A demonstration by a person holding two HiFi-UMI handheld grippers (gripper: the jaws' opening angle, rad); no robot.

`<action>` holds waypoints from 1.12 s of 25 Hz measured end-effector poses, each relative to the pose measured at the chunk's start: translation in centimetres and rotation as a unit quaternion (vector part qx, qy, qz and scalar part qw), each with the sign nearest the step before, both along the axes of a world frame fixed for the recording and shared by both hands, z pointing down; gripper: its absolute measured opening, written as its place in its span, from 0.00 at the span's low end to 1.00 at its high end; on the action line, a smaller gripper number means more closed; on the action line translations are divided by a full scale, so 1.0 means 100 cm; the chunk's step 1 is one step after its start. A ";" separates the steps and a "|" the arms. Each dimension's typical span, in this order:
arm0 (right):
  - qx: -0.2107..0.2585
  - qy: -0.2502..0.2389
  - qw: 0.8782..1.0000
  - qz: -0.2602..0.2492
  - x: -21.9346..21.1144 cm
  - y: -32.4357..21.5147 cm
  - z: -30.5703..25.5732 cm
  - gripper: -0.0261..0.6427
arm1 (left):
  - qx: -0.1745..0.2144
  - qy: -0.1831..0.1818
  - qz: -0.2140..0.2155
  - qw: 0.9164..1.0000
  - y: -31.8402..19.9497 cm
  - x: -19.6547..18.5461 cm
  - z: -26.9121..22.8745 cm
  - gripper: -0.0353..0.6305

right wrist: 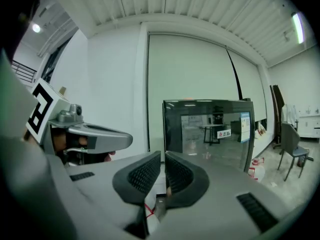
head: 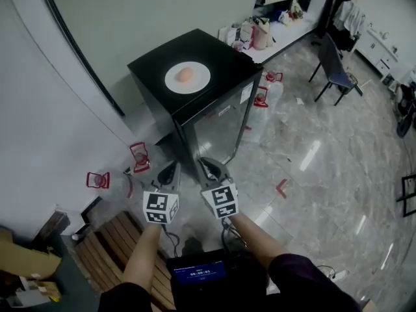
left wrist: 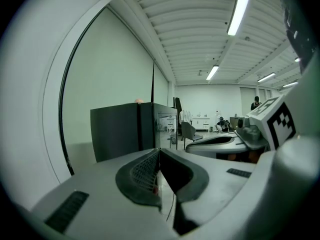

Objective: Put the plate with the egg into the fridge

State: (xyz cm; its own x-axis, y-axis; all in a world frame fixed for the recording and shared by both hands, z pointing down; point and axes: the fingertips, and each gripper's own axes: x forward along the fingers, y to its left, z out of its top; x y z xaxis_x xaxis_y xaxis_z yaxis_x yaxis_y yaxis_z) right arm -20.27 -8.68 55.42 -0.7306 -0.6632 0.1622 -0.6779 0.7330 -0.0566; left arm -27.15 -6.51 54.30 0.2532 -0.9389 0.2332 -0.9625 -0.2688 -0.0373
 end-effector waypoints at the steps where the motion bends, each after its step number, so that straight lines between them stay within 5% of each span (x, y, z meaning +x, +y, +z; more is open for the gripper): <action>1: -0.005 0.005 1.000 0.017 -0.007 -0.003 0.006 0.06 | 0.000 0.002 0.009 1.000 -0.002 -0.006 0.001 0.07; 9: -0.018 0.071 0.988 0.140 -0.045 -0.025 0.063 0.21 | 0.004 0.019 0.081 0.997 -0.019 -0.041 0.016 0.07; 17: -0.026 0.086 0.960 0.265 -0.047 -0.060 0.103 0.21 | 0.002 0.013 0.121 0.993 -0.033 -0.064 0.043 0.07; 28: -0.013 0.079 0.943 0.324 -0.047 -0.070 0.102 0.21 | -0.008 0.031 0.122 0.992 -0.044 -0.086 0.065 0.07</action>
State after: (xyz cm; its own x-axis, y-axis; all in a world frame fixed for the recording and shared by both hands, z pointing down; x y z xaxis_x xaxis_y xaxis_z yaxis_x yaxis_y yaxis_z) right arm -24.92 -15.66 65.58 -0.1397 -0.9562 0.2571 -0.9841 0.1628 0.0709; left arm -35.72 -10.92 60.82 0.4871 -0.8439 0.2250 -0.8688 -0.4944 0.0267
